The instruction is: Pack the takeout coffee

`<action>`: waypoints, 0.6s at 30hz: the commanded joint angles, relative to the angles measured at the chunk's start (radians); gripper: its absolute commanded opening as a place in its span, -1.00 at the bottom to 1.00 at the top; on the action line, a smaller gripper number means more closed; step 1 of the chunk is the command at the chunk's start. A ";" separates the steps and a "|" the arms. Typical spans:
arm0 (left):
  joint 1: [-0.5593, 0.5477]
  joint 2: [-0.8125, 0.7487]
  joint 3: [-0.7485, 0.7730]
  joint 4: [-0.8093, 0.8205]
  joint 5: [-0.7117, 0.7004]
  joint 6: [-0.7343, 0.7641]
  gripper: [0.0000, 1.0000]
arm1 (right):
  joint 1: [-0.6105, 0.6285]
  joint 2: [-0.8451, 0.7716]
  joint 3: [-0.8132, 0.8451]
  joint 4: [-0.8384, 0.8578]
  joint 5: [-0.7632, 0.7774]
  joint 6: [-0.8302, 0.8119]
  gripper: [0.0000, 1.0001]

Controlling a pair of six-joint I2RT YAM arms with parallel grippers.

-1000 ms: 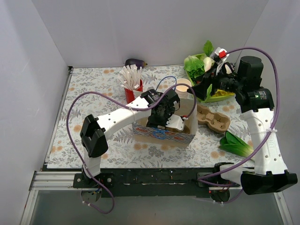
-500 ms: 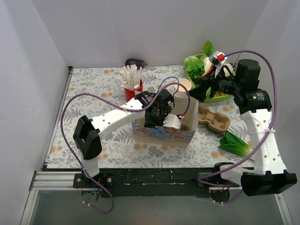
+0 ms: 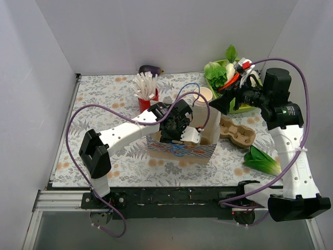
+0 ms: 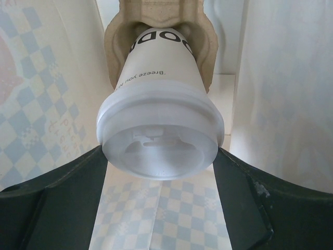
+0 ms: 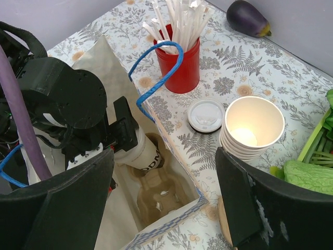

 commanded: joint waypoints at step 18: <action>-0.003 -0.036 0.031 -0.021 0.065 -0.057 0.47 | -0.004 -0.025 0.031 -0.029 0.039 -0.045 0.72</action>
